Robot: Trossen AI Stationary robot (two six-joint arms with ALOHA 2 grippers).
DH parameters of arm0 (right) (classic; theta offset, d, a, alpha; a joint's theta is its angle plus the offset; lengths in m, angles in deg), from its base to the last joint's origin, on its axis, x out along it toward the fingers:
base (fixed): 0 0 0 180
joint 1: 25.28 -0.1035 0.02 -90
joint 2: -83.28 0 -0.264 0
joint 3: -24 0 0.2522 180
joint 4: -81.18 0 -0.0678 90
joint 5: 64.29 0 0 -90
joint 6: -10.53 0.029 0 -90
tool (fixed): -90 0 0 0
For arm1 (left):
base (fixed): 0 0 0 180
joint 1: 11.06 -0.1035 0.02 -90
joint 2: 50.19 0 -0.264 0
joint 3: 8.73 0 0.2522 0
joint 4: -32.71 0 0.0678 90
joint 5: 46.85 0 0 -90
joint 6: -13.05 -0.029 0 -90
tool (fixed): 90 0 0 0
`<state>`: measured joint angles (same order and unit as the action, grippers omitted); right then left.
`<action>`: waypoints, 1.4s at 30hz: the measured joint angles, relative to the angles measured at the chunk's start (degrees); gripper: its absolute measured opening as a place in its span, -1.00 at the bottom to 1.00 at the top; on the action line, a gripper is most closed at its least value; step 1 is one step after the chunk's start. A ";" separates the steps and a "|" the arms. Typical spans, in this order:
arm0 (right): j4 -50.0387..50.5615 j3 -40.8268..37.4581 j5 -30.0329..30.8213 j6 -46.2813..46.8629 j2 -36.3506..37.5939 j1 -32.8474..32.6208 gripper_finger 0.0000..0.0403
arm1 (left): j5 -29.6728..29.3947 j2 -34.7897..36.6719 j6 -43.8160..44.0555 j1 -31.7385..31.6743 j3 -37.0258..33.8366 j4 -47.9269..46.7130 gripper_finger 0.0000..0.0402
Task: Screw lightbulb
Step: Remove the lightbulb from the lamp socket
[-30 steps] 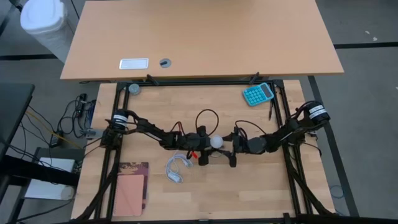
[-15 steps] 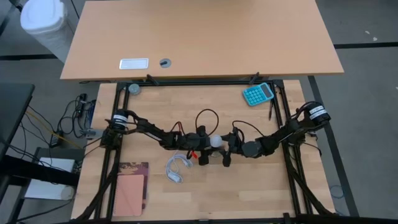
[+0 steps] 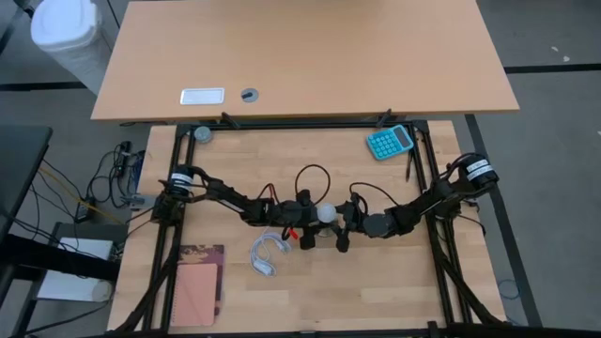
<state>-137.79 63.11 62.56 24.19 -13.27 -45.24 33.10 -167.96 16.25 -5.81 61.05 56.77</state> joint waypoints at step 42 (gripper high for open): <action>-5.67 -2.26 -39.72 -14.91 0.14 13.13 -0.15 | 6.67 0.09 -4.33 0.00 -0.11 -0.28 -0.06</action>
<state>-143.46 60.85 22.84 9.29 -13.13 -32.12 39.77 -167.88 11.92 -5.81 60.94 56.49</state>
